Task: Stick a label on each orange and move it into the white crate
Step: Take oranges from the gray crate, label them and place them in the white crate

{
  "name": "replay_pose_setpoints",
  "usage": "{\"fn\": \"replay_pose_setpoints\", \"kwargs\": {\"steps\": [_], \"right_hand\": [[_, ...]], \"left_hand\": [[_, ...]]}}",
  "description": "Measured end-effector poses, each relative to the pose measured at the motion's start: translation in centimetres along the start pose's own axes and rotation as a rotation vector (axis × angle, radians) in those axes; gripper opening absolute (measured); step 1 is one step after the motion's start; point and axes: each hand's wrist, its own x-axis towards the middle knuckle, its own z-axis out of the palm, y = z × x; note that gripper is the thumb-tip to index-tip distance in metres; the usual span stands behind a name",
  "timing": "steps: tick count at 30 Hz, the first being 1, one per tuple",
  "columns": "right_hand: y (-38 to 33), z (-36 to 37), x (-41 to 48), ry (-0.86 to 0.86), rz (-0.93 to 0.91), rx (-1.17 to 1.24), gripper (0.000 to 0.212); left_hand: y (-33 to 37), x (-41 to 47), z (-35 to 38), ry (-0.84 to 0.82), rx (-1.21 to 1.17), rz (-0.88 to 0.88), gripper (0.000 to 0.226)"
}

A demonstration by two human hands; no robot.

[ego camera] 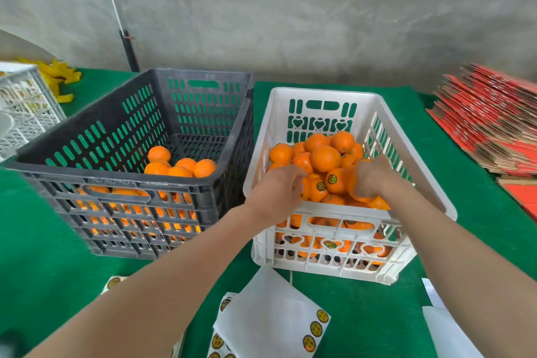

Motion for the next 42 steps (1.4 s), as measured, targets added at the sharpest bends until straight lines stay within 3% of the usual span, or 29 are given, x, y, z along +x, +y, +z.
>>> {"fn": "replay_pose_setpoints", "kwargs": {"steps": [2, 4, 7, 9, 11, 13, 16, 19, 23, 29, 31, 36, 39, 42], "right_hand": [[0.1, -0.2, -0.3, 0.074, 0.073, 0.043, 0.043], [-1.2, -1.2, -1.3, 0.327, 0.016, 0.200, 0.060], [-6.6, -3.5, -4.1, 0.768, -0.296, 0.514, 0.044], [-11.4, -4.8, -6.1, 0.893, -0.496, 0.655, 0.033], [-16.4, -5.4, -7.3, 0.960, -0.671, 0.711, 0.027], [-20.7, -5.8, -7.5, 0.900, -0.765, 0.753, 0.030], [-24.8, -6.4, -6.3, 0.720, -0.749, 0.745, 0.040], [-25.6, -6.2, -4.6, 0.558, -0.697, 0.601, 0.054], [-25.8, -5.9, -4.1, 0.462, -0.693, 0.603, 0.060], [-25.8, -6.0, -4.1, 0.419, -0.633, 0.694, 0.063], [-25.8, -6.1, -4.1, 0.409, -0.618, 0.708, 0.064], [-25.6, -6.2, -4.0, 0.409, -0.567, 0.747, 0.061], [-25.8, -5.8, -4.5, 0.413, -0.551, 0.754, 0.060], [-25.7, -5.5, -4.8, 0.429, -0.550, 0.746, 0.060]], "left_hand": [[0.1, -1.1, -1.6, 0.032, -0.107, 0.091, 0.030], [-0.2, -1.6, -4.4, 0.116, -0.136, 0.160, 0.028], [-1.7, -1.4, -9.3, 0.291, -0.062, 0.207, 0.024], [-3.8, -0.6, -12.5, 0.380, -0.038, 0.106, 0.024], [-6.9, 0.2, -15.3, 0.350, -0.093, -0.031, 0.026], [-10.3, 0.6, -17.5, 0.290, -0.139, -0.132, 0.025], [-14.7, 1.6, -19.5, 0.171, -0.033, -0.228, 0.025], [-17.8, 3.2, -19.3, -0.143, 0.222, -0.247, 0.030], [-20.2, 5.6, -16.6, -0.603, 0.609, -0.266, 0.053], [-22.7, 7.2, -12.1, -0.954, 0.719, -0.410, 0.073], [-22.8, 7.1, -11.6, -0.941, 0.755, -0.342, 0.069], [-23.4, 7.3, -12.7, -0.714, 0.646, -0.320, 0.049], [-24.0, 6.5, -13.2, -0.789, 0.571, -0.423, 0.069], [-23.8, 6.3, -12.7, -0.737, 0.666, -0.369, 0.073]]}}
